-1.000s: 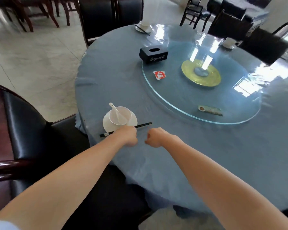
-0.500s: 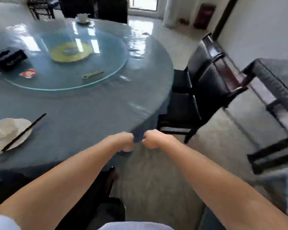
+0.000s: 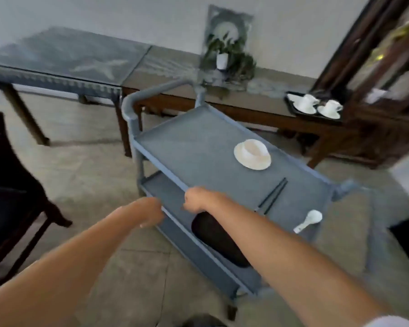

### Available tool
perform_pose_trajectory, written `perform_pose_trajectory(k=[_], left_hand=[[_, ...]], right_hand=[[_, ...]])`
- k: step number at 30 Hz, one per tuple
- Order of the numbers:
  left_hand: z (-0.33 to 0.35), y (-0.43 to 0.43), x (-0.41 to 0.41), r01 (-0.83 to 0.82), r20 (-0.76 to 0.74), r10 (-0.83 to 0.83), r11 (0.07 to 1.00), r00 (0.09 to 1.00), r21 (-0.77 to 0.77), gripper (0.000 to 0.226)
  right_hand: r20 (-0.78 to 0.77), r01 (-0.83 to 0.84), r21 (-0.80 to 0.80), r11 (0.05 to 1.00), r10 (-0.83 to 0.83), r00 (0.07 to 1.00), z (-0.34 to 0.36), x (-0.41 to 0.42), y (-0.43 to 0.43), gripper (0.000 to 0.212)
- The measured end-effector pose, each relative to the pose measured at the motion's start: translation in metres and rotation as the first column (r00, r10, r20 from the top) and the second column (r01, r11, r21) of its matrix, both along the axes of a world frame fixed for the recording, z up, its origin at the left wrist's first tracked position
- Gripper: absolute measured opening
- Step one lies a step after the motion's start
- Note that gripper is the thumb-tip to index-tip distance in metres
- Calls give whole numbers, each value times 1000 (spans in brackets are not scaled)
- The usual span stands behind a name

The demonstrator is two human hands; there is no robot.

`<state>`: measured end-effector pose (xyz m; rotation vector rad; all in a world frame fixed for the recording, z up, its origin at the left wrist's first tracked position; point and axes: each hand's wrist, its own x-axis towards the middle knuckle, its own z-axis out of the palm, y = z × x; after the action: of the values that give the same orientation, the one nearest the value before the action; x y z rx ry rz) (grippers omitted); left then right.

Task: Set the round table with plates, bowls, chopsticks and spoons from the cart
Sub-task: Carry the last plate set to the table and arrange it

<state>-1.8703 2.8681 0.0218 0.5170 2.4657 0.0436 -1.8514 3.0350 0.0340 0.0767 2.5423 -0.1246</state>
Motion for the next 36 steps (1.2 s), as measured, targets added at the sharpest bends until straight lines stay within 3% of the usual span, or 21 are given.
perform_pose_trajectory(k=[4,12,18,24,28,32,36], left_hand=[[8,90,18,242,-2,-242,967,970,79,15],[-17,182,90,450,281,-473,881,835,145,30],[-25,229,63,427,278,-461,887,843,176,25],[-39,304,13,335,45,-346,928,937,164,16],[-59,351,21,285,14,-294,938,956,196,28],[-73,388,45,243,-11,-245,956,970,162,48],[-81,409,45,238,-29,-237,968,971,77,51]], right_hand=[[-8,291,10,957,-291,957,5,66,75,39],[65,618,29,785,-619,783,-21,192,152,33],[96,766,-40,642,-760,642,-35,191,209,33],[-155,870,-83,486,-869,470,-43,159,283,30],[-19,911,-83,403,-915,403,-65,157,317,12],[43,944,-239,228,-969,245,-83,146,335,12],[160,951,-306,39,-983,91,-90,130,348,11]])
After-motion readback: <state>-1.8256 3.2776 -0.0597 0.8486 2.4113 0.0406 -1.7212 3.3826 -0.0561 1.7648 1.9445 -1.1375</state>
